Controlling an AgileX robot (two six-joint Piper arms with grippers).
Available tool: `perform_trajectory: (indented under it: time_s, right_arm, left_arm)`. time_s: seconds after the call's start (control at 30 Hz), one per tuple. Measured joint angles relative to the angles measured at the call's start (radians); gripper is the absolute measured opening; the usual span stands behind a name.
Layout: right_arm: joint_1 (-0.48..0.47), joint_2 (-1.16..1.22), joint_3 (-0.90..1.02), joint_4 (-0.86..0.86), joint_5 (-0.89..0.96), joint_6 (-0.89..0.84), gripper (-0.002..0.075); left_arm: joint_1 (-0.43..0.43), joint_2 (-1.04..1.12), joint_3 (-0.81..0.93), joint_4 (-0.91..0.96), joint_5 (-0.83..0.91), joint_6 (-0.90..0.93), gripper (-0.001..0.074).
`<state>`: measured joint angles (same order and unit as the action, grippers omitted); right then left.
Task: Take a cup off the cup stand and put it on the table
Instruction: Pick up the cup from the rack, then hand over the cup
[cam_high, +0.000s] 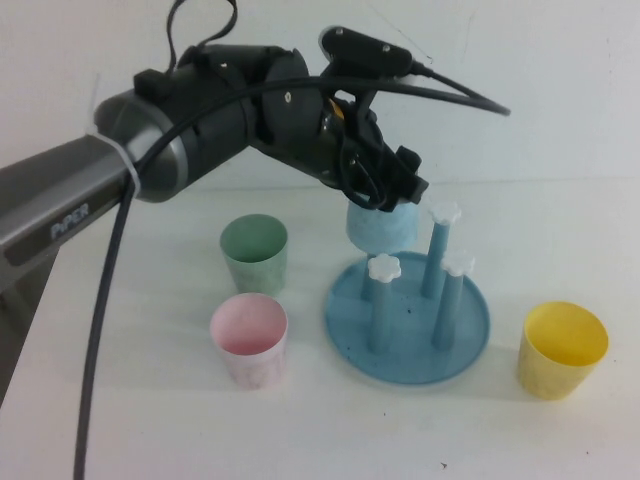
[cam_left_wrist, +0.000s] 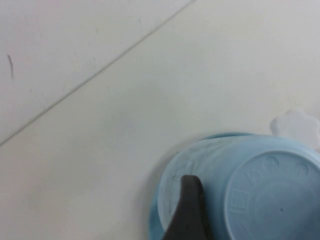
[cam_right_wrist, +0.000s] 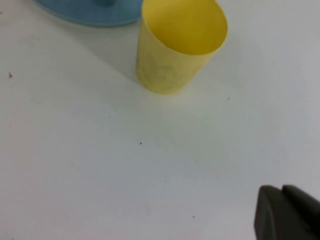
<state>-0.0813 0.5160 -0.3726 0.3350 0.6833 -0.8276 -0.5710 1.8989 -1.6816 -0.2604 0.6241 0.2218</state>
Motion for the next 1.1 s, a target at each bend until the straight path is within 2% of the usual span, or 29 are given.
perform_trajectory:
  time_s: [0.13,0.27,0.4,0.5,0.57,0.6,0.7,0.77,0.87,0.97,1.1]
  right_arm:
    - [0.000,0.000,0.000,0.052,-0.049,-0.015,-0.0003]
    - [0.000,-0.002,0.000,0.233,-0.101,-0.105,-0.0003]
    - [0.000,-0.036,0.000,0.592,-0.114,-0.334,-0.0003]
    - [0.000,-0.073,0.000,0.943,-0.112,-0.598,0.0001]
    - [0.000,-0.101,-0.002,1.179,-0.104,-0.792,0.0029]
    - [0.000,-0.113,-0.008,1.241,-0.102,-0.855,0.0056]
    - [0.000,-0.129,-0.045,1.323,-0.098,-0.904,0.0173]
    - [0.000,-0.129,-0.067,1.341,-0.084,-0.878,0.0272]
    - [0.000,-0.129,-0.090,1.348,-0.045,-0.837,0.0369]
    - [0.000,-0.129,-0.109,1.350,-0.011,-0.793,0.0402]
    - [0.000,-0.129,-0.128,1.350,-0.004,-0.730,0.0410]
  left_arm:
    - [0.000,-0.072,0.000,-0.008,0.008,-0.013,0.0514]
    - [0.000,-0.162,0.000,-0.073,0.031,-0.020,0.0514]
    - [0.000,-0.261,0.000,-0.226,0.033,-0.021,0.0514]
    - [0.000,-0.320,-0.002,-0.379,0.038,-0.021,0.0514]
    - [0.000,-0.347,-0.004,-0.500,0.046,-0.009,0.0514]
    - [0.000,-0.355,-0.004,-0.564,0.057,0.013,0.0514]
    - [0.000,-0.364,-0.005,-0.742,0.124,0.099,0.0514]
    - [0.000,-0.364,-0.005,-0.845,0.179,0.150,0.0514]
    - [0.000,-0.364,-0.005,-0.974,0.246,0.211,0.0514]
    - [0.000,-0.364,-0.005,-1.071,0.275,0.243,0.0514]
    - [-0.011,-0.364,-0.005,-1.110,0.328,0.255,0.0514]
